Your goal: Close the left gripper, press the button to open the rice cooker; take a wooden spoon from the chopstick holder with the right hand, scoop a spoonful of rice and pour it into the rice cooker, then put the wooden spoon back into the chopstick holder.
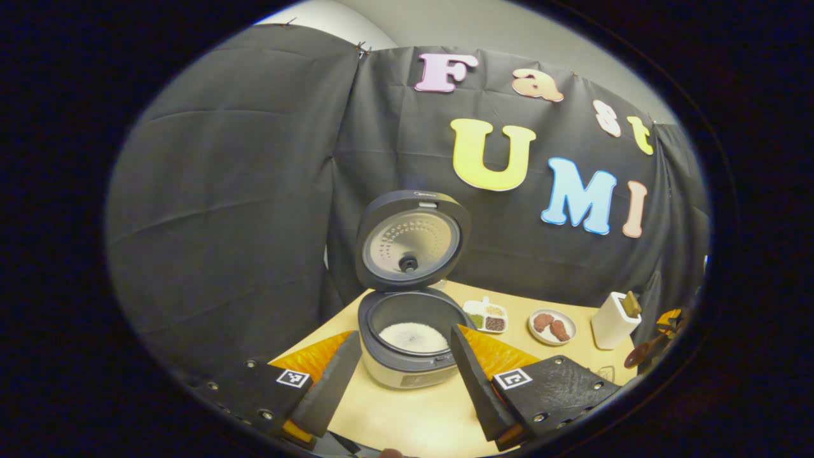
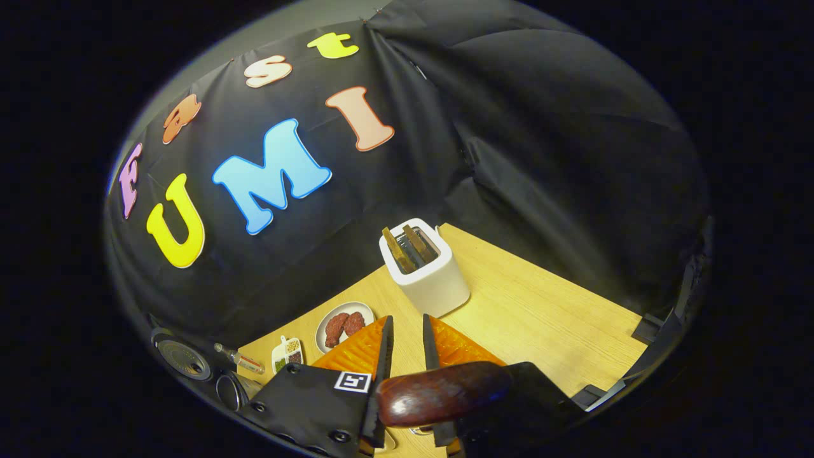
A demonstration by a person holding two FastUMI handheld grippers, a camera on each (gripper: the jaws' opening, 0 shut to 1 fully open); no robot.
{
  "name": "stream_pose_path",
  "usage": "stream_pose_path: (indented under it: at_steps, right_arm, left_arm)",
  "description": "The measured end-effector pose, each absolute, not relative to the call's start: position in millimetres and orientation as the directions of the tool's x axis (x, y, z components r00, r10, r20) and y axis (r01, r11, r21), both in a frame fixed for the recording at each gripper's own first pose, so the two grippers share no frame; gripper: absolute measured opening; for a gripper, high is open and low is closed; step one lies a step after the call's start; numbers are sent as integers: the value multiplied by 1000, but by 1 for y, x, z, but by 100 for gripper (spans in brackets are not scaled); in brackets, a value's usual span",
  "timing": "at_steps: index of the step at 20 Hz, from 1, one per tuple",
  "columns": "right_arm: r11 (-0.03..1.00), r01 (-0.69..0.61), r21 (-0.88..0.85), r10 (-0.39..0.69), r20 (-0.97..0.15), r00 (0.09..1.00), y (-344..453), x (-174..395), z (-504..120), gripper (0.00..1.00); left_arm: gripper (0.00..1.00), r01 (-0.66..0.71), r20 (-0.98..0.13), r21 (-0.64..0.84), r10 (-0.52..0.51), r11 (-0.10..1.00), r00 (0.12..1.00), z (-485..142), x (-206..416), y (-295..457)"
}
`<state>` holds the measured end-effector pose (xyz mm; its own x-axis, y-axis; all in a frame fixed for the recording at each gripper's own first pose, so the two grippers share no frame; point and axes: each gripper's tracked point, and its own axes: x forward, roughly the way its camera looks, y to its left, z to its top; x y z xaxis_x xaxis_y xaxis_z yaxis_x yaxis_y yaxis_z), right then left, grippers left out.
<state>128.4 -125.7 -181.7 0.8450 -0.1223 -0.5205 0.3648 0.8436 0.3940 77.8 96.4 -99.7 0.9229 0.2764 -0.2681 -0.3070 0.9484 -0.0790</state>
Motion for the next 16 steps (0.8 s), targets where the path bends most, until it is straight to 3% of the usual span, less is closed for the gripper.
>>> stream_pose_path:
  at_steps: [4, 5, 7, 16]
  right_arm:
    - [846, 377, 377, -176, -471, 864, -128, 98, -143, 27]
    - [847, 372, 379, -180, -455, 872, -124, 93, -132, 27]
    - [851, 348, 394, -166, -427, 889, -106, 87, -116, 27]
    - [906, 123, 406, 62, -412, 909, 36, 114, -111, 27]
  left_arm:
    - [89, -233, -279, -118, 193, 965, 941, -119, 96, 98]
    - [84, -217, -286, -130, 173, 968, 942, -125, 99, 98]
    - [89, -188, -292, -140, 140, 972, 946, -134, 105, 101]
    - [89, -122, -297, -145, 75, 982, 952, -149, 114, 109]
